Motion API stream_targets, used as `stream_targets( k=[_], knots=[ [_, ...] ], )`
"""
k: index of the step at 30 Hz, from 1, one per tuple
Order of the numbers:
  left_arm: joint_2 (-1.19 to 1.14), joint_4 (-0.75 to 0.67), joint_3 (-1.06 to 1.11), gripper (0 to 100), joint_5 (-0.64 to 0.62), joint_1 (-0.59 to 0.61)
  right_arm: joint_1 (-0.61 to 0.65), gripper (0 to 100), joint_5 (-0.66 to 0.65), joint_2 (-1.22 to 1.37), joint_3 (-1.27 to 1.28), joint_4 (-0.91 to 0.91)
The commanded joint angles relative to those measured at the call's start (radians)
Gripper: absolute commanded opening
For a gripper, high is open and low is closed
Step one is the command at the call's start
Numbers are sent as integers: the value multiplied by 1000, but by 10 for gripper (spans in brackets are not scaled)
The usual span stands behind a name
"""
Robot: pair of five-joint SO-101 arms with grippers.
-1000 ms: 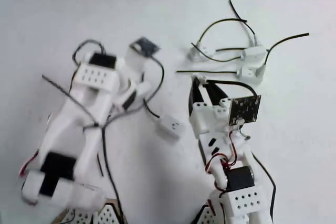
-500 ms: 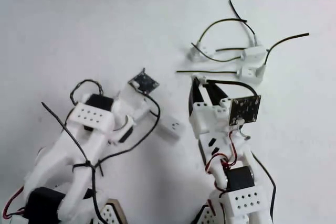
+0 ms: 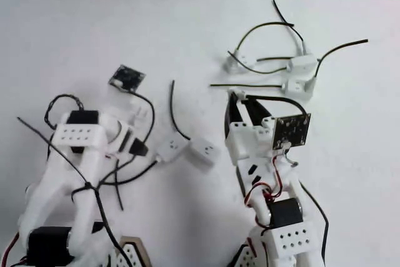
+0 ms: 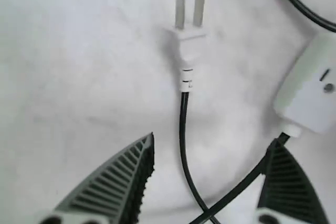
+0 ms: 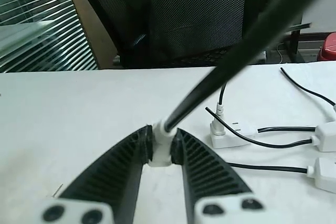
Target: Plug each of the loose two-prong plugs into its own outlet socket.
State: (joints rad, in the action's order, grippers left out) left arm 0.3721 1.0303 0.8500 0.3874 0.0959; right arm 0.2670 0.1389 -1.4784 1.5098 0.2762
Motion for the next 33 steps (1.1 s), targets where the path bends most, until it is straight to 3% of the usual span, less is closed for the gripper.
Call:
stream_targets(
  k=[1,12,18,27,33],
  knots=[
    [48,8,-58,329,0,-42,-5,17,3,-12,-8,-15],
    [41,40,-115,324,-26,-306,-7,17,3,-12,-8,-15],
    [39,-35,-54,234,-25,-427,-4,17,-44,-13,8,-22],
    [7,-91,-20,226,51,-479,-4,17,-44,-13,8,-22],
    [-303,-48,-189,226,54,-461,-4,17,-44,-13,8,-22]
  ],
)
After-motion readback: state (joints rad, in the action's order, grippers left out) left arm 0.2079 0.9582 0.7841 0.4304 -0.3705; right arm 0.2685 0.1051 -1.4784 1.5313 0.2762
